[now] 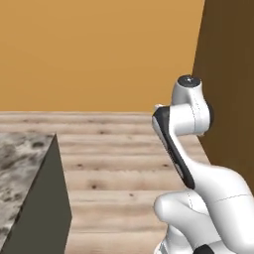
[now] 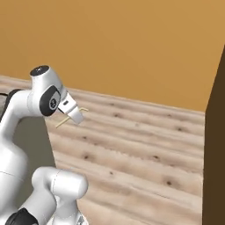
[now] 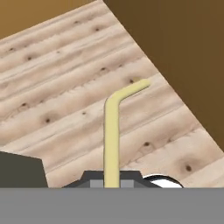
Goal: Take a straw from the drawer in front and place it inside the glass cup on the dining counter.
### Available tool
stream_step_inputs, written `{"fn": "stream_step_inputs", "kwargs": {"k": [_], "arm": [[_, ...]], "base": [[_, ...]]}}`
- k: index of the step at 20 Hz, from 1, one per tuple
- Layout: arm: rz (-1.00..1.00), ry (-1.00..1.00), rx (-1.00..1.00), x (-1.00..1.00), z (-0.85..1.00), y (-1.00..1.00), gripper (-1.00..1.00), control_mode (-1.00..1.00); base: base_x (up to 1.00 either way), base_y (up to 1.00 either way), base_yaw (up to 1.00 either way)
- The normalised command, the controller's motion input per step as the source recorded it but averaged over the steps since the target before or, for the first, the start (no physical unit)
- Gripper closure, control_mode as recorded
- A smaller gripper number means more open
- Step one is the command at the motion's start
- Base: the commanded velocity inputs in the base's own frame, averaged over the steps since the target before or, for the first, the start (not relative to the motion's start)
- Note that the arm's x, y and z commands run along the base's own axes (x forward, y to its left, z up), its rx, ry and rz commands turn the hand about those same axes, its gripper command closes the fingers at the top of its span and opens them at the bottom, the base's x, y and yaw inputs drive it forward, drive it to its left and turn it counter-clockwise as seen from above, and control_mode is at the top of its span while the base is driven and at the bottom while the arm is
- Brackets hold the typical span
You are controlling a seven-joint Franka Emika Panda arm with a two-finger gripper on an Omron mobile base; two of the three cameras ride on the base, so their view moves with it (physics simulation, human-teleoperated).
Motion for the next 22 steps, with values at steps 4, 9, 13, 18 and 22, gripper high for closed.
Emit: {"fn": "stream_step_inputs", "kwargs": {"k": [4,9,13,18,22], "arm": [[0.00,0.00,0.00,0.00,0.00,0.00,1.00,1.00],[0.00,0.00,0.00,0.00,0.00,0.00,1.00,1.00],[0.00,0.00,0.00,0.00,0.00,0.00,1.00,1.00],[0.00,0.00,0.00,0.00,0.00,0.00,1.00,1.00],[0.00,0.00,0.00,0.00,0.00,0.00,1.00,1.00]], "base": [[1.00,-0.63,0.41],[1.00,-0.52,0.51],[1.00,-0.51,0.54],[0.98,-0.53,0.59],[0.97,-0.59,0.59]]}}
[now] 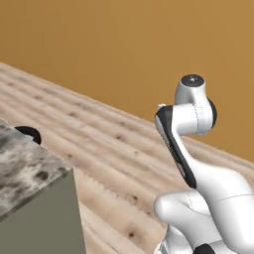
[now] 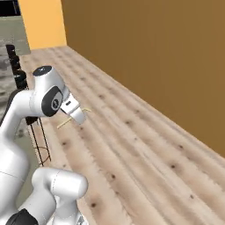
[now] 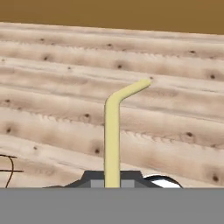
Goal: Take a straw from the drawer in front and place it inside the glass cup on the dining counter.
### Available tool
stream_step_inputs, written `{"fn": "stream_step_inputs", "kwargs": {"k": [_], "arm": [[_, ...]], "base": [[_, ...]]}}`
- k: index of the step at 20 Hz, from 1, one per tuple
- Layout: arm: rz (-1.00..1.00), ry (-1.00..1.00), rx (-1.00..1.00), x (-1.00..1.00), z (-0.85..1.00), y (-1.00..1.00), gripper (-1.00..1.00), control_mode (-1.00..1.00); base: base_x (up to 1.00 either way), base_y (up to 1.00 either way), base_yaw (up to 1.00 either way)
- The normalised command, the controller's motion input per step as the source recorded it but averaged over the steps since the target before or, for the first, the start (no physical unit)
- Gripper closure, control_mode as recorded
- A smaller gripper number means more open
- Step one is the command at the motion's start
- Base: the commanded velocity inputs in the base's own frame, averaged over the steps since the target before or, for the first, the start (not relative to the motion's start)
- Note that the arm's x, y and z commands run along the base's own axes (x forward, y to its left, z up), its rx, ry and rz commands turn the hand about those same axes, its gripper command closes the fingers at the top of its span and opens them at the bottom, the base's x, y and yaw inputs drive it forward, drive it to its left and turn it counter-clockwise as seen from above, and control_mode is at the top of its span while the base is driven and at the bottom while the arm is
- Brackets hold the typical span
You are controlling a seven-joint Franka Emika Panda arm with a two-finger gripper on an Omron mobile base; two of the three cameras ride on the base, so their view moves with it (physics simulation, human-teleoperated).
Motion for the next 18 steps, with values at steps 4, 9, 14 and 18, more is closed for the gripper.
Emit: {"fn": "stream_step_inputs", "kwargs": {"k": [4,9,14,18], "arm": [[0.00,0.00,0.00,0.00,0.00,0.00,1.00,1.00],[0.00,0.00,0.00,0.00,0.00,0.00,1.00,1.00],[0.00,0.00,0.00,0.00,0.00,0.00,1.00,1.00],[0.00,0.00,0.00,0.00,0.00,0.00,1.00,1.00]], "base": [[0.97,-0.65,0.56],[0.97,-0.70,0.53],[1.00,-0.73,0.45],[1.00,-0.68,0.46]]}}
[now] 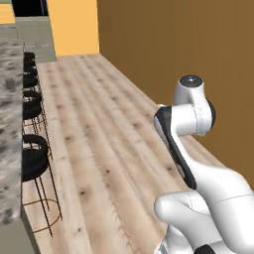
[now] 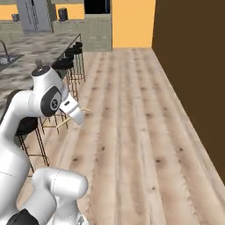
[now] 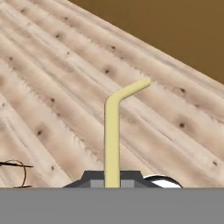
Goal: Take a straw from the drawer in front and place it inside the glass cup on the dining counter.
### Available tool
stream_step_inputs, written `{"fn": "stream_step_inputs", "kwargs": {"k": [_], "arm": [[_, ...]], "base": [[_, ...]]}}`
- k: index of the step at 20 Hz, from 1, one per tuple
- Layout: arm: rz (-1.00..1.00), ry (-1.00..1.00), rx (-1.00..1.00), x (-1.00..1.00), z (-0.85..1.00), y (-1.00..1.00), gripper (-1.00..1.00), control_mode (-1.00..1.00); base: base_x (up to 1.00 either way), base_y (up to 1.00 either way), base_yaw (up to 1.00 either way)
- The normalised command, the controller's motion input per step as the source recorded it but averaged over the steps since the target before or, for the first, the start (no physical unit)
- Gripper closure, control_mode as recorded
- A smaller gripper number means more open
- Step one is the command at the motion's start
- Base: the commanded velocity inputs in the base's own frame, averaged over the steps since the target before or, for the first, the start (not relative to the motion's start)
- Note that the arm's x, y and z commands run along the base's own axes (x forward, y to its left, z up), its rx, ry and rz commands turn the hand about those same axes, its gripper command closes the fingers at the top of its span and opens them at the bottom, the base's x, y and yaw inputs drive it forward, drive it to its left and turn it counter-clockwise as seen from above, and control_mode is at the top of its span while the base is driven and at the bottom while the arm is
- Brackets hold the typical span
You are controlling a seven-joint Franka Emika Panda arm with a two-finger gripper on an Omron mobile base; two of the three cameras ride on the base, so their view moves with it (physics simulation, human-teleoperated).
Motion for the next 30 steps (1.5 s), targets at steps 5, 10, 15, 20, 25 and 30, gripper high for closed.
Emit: {"fn": "stream_step_inputs", "kwargs": {"k": [5,10,15,20,25,30], "arm": [[0.00,0.00,0.00,0.00,0.00,0.00,1.00,1.00],[0.00,0.00,0.00,0.00,0.00,0.00,1.00,1.00],[0.00,0.00,0.00,0.00,0.00,0.00,1.00,1.00],[0.00,0.00,0.00,0.00,0.00,0.00,1.00,1.00],[0.00,0.00,0.00,0.00,0.00,0.00,1.00,1.00],[0.00,0.00,0.00,0.00,0.00,0.00,1.00,1.00]], "base": [[1.00,-0.57,0.53],[0.95,-0.46,0.62],[0.91,-0.55,0.61],[0.96,-0.95,0.40],[0.97,-1.00,0.34],[0.88,-0.87,0.47]]}}
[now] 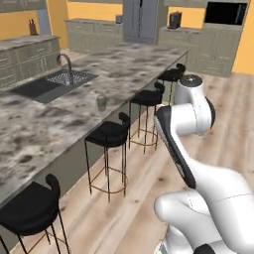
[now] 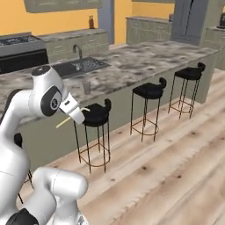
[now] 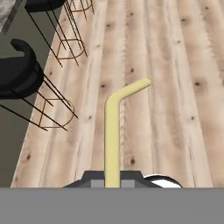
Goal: Take a straw from the drawer in front and place it inside the glass cup on the dining counter.
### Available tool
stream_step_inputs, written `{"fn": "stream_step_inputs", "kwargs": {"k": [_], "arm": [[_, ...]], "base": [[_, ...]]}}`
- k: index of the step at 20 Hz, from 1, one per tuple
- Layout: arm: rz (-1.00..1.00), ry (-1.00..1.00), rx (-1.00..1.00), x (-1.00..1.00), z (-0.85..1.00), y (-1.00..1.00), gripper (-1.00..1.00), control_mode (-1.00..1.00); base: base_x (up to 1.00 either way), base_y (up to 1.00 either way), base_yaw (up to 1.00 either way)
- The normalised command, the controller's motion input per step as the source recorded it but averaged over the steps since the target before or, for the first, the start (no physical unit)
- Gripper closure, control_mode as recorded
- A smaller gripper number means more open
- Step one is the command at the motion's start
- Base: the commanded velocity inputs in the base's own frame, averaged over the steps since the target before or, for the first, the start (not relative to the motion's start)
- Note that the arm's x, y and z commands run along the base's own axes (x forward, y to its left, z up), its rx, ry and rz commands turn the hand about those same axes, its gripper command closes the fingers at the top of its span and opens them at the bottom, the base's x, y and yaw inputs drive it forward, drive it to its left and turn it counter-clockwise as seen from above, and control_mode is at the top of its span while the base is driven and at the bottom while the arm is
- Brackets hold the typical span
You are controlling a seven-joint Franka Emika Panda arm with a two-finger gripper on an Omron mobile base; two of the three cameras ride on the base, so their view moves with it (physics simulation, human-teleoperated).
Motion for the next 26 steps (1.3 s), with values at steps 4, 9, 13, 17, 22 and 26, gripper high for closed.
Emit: {"fn": "stream_step_inputs", "kwargs": {"k": [4,9,13,17,22,26], "arm": [[0.00,0.00,0.00,0.00,0.00,0.00,1.00,1.00],[0.00,0.00,0.00,0.00,0.00,0.00,1.00,1.00],[0.00,0.00,0.00,0.00,0.00,0.00,1.00,1.00],[0.00,0.00,0.00,0.00,0.00,0.00,1.00,1.00],[0.00,0.00,0.00,0.00,0.00,0.00,1.00,1.00],[0.00,0.00,0.00,0.00,0.00,0.00,1.00,1.00]], "base": [[0.82,-0.70,0.55],[0.79,-0.72,0.54],[0.79,-0.71,0.54],[0.76,-0.67,0.56],[0.74,-0.61,0.58],[0.73,-0.62,0.57]]}}
